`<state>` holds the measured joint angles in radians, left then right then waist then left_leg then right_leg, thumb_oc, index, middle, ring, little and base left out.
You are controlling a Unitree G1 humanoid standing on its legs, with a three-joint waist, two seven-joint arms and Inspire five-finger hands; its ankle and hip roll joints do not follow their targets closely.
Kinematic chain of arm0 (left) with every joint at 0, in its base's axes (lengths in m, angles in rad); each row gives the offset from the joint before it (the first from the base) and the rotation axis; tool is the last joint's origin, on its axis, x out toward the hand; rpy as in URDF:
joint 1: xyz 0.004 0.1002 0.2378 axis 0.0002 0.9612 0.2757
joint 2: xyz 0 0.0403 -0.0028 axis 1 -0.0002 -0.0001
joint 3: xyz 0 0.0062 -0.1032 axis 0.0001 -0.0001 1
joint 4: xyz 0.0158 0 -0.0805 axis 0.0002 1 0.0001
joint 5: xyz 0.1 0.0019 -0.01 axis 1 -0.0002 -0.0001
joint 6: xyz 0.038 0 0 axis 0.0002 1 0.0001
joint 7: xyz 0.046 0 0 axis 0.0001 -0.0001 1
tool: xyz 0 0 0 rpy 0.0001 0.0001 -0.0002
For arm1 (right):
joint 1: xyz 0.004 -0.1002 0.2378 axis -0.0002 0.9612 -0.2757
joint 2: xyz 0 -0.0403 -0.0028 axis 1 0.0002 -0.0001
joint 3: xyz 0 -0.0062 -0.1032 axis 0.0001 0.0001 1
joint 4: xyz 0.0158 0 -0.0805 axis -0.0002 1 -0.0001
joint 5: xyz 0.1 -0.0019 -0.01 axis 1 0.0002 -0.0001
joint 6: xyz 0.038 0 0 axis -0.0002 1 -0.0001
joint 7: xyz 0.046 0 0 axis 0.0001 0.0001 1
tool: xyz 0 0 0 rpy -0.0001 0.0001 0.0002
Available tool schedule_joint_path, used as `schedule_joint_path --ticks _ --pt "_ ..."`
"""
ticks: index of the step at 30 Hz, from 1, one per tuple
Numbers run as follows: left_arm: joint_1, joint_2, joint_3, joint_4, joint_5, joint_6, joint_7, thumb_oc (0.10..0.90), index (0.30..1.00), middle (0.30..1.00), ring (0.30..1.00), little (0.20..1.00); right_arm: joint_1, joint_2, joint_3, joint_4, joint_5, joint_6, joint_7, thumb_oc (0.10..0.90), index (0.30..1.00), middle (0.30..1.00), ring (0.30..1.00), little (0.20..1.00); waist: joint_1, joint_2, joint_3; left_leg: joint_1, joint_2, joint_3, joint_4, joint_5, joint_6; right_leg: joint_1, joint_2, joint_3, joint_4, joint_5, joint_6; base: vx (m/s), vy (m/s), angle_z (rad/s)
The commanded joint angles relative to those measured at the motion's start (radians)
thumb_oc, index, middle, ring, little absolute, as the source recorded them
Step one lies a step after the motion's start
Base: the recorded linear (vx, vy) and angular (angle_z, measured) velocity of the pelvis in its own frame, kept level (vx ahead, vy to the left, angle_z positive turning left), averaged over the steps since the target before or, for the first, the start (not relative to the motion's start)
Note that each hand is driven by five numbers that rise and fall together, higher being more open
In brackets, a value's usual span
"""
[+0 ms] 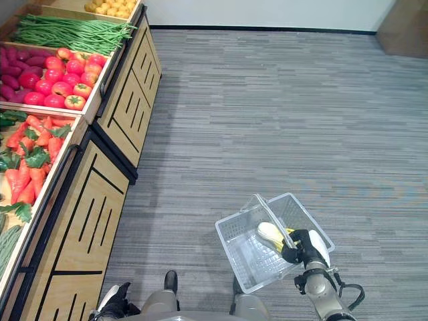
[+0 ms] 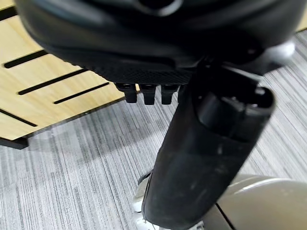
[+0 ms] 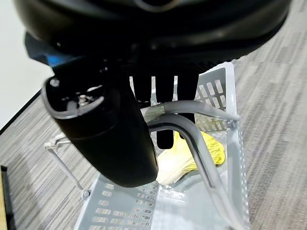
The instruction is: Get the vegetables into the basket
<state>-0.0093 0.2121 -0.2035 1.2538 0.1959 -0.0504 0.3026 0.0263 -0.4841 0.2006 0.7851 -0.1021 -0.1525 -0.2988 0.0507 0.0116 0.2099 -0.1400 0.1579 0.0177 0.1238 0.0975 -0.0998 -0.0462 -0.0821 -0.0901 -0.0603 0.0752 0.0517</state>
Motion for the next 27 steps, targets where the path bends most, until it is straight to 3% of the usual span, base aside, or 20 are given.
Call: schedule_joint_path --ticks 1,4,9,10,12,13,17,19,22,27 --pt "-0.011 0.032 -0.009 0.024 0.009 -0.004 0.038 0.900 1.000 1.000 1.000 1.000 -0.043 -0.089 -0.031 -0.159 -0.004 -0.097 -0.066 0.400 0.300 0.300 0.300 0.300 -0.004 -0.026 -0.028 -0.080 -0.034 0.003 -0.145 0.086 0.011 0.017 0.000 -0.039 0.149 -0.124 0.026 0.20 0.062 0.30" --pt "-0.003 0.038 -0.011 0.030 0.022 -0.004 0.034 0.900 1.000 1.000 1.000 1.000 -0.044 -0.081 -0.018 -0.154 -0.023 -0.096 -0.065 0.400 0.300 0.300 0.300 0.300 0.009 -0.036 -0.041 -0.075 -0.043 0.011 -0.155 0.082 0.019 0.057 0.006 -0.007 0.142 -0.145 0.034 0.25 0.102 0.13" --pt "0.012 0.049 -0.020 0.028 0.047 -0.005 0.029 0.900 1.000 1.000 1.000 1.000 -0.018 -0.050 -0.018 -0.142 -0.029 -0.082 -0.048 0.400 0.300 0.300 0.300 0.300 0.013 -0.064 -0.078 -0.027 -0.079 0.052 -0.166 0.043 0.057 0.091 -0.045 0.027 0.145 -0.137 0.070 0.25 0.229 -0.53" --pt "0.011 0.058 -0.027 0.024 0.056 -0.007 0.026 0.900 1.000 1.000 1.000 1.000 -0.022 -0.033 -0.020 -0.140 -0.021 -0.079 -0.049 0.400 0.300 0.300 0.300 0.300 0.012 -0.080 -0.080 -0.017 -0.100 0.068 -0.156 0.020 0.074 0.080 -0.071 0.048 0.163 -0.101 0.093 0.16 0.246 -0.10" --pt "0.007 0.063 -0.028 0.019 0.056 -0.008 0.025 0.900 1.000 1.000 1.000 1.000 -0.024 -0.027 -0.021 -0.138 -0.017 -0.076 -0.048 0.400 0.300 0.300 0.300 0.300 0.014 -0.086 -0.080 -0.016 -0.108 0.074 -0.150 0.010 0.081 0.076 -0.079 0.055 0.168 -0.090 0.099 0.11 0.228 -0.35" --pt "0.004 0.071 -0.027 0.009 0.052 -0.011 0.026 0.900 1.000 1.000 1.000 1.000 -0.041 -0.006 -0.018 -0.126 -0.002 -0.072 -0.046 0.400 0.300 0.300 0.300 0.300 0.017 -0.097 -0.078 -0.013 -0.132 0.084 -0.136 -0.017 0.101 0.057 -0.105 0.069 0.188 -0.043 0.117 0.11 0.277 -0.38" --pt "0.000 0.091 -0.019 -0.007 0.040 -0.010 0.027 0.900 1.000 1.000 1.000 1.000 -0.090 0.024 -0.002 -0.108 0.025 -0.066 -0.044 0.400 0.300 0.300 0.300 0.300 0.031 -0.099 -0.065 0.004 -0.151 0.096 -0.132 -0.048 0.131 -0.005 -0.119 0.079 0.294 0.022 0.134 0.06 0.212 -0.22" --pt "-0.007 0.099 -0.019 -0.011 0.044 -0.006 0.025 0.900 1.000 1.000 1.000 1.000 -0.098 0.028 0.008 -0.116 0.020 -0.063 -0.036 0.400 0.300 0.300 0.300 0.300 0.029 -0.096 -0.053 0.023 -0.158 0.095 -0.130 -0.062 0.139 -0.044 -0.110 0.086 0.350 0.055 0.129 0.07 0.158 -0.16" --pt "-0.010 0.102 -0.018 -0.003 0.049 -0.006 0.018 0.900 1.000 1.000 1.000 1.000 -0.097 0.028 0.009 -0.125 0.021 -0.063 -0.032 0.400 0.300 0.300 0.300 0.300 0.018 -0.089 -0.040 0.051 -0.163 0.087 -0.134 -0.072 0.144 -0.081 -0.084 0.093 0.353 0.056 0.112 0.08 0.095 -0.03" --pt "-0.026 0.100 -0.026 0.019 0.072 -0.001 0.014 0.900 1.000 1.000 1.000 1.000 -0.093 0.014 0.008 -0.152 0.018 -0.075 -0.032 0.400 0.300 0.300 0.300 0.300 -0.017 -0.077 -0.007 0.107 -0.169 0.056 -0.133 -0.106 0.143 -0.161 -0.027 0.088 0.248 0.014 0.094 0.13 0.015 0.12"
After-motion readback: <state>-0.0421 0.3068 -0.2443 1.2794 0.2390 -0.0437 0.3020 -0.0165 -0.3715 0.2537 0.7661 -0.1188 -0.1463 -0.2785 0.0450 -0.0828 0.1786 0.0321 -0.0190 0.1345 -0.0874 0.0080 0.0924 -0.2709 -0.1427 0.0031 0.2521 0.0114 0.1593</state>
